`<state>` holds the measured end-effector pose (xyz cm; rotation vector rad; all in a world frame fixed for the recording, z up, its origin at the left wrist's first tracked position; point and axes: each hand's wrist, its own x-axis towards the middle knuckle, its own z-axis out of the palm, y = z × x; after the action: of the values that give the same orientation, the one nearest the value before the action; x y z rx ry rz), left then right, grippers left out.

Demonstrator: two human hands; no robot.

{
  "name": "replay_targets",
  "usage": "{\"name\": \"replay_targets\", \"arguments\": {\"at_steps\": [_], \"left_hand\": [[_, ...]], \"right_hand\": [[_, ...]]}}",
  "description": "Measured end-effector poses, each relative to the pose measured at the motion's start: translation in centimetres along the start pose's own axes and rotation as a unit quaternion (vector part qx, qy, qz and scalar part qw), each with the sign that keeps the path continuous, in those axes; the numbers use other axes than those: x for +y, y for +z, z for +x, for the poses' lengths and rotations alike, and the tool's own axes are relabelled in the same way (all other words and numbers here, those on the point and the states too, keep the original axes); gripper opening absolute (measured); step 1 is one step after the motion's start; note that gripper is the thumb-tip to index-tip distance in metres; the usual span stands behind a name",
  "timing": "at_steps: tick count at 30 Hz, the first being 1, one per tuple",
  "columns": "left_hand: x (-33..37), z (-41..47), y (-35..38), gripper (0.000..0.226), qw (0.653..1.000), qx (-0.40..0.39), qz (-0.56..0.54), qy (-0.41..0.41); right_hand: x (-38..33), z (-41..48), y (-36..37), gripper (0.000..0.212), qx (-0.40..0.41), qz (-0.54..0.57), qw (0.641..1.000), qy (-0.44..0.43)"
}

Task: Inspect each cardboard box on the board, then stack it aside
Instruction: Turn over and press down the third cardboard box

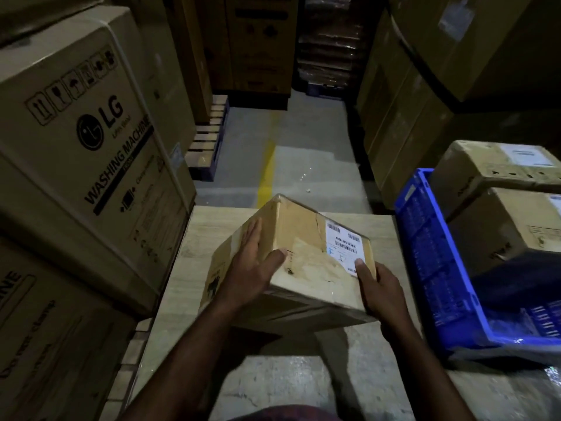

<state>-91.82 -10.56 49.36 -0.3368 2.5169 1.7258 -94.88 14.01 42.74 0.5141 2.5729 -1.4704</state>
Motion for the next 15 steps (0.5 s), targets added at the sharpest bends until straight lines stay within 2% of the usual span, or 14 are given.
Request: {"name": "replay_targets", "arguments": {"at_steps": [4,7,9,11,13,15], "left_hand": [[-1.1,0.6,-0.8,0.088,0.999,-0.009,-0.046,-0.006],[-1.8,1.2,-1.2,0.047,0.995,0.006,-0.096,-0.004],[-2.8,1.6,-1.5,0.046,0.992,0.021,-0.125,-0.012],[-4.0,1.7,-1.6,0.045,0.990,0.036,-0.130,-0.030],[-5.1,1.5,-1.2,0.041,0.990,0.045,-0.124,-0.045],[-5.6,1.3,-0.9,0.041,0.991,0.054,-0.115,-0.042]], "right_hand": [[-0.5,-0.5,0.2,0.034,0.017,0.030,0.998,-0.043],[-1.1,-0.5,0.0,0.027,0.021,0.014,0.997,-0.074],[-1.3,-0.5,0.1,0.032,0.025,0.003,0.994,-0.110],[-1.5,-0.5,0.4,0.046,0.026,-0.002,0.990,-0.137],[-1.6,-0.6,1.1,0.058,0.027,0.013,0.989,-0.143],[-1.7,-0.8,1.6,0.062,0.031,0.046,0.988,-0.146]]}}
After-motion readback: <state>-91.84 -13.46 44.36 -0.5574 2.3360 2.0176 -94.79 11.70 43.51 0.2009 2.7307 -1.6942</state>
